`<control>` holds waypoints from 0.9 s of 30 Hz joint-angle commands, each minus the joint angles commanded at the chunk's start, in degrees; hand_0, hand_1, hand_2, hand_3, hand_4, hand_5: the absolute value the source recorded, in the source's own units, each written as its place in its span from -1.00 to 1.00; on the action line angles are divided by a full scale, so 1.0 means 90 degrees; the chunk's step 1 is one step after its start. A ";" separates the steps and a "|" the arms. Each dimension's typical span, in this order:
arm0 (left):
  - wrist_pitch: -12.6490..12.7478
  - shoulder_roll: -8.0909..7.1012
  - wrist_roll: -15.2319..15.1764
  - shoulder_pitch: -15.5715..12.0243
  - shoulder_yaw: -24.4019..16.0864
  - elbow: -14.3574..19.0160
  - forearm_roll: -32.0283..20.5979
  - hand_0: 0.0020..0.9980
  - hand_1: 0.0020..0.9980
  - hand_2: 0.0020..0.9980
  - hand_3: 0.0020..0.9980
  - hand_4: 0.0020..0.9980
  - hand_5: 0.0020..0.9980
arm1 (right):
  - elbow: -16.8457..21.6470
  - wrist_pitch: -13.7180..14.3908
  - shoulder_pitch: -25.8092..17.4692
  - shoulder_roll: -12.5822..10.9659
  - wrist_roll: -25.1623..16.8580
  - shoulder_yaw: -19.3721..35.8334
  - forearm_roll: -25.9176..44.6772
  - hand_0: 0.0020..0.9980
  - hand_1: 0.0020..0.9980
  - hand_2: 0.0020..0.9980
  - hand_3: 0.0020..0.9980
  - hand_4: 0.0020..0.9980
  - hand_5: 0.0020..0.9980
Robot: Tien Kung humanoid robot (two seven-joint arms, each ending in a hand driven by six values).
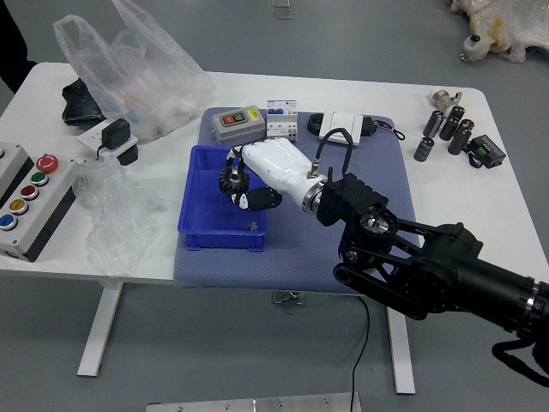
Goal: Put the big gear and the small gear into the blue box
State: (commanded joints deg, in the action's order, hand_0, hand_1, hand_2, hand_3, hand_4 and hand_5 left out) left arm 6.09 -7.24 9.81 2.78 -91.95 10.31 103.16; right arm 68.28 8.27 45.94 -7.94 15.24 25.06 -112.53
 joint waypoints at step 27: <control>0.0010 0.0018 -0.0022 -0.0023 -0.0039 0.0000 0.0004 0.23 -0.08 0.00 0.28 0.30 -0.30 | 0.0283 -0.0803 -0.1260 -0.0688 0.1414 0.1733 -0.0820 -0.29 0.43 0.71 0.80 0.47 -0.44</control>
State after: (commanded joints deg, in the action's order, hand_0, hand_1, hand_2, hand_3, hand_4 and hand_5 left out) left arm 6.18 -7.08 9.62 2.57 -92.30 10.31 103.20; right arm 70.83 1.05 34.60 -14.13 27.96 40.66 -119.91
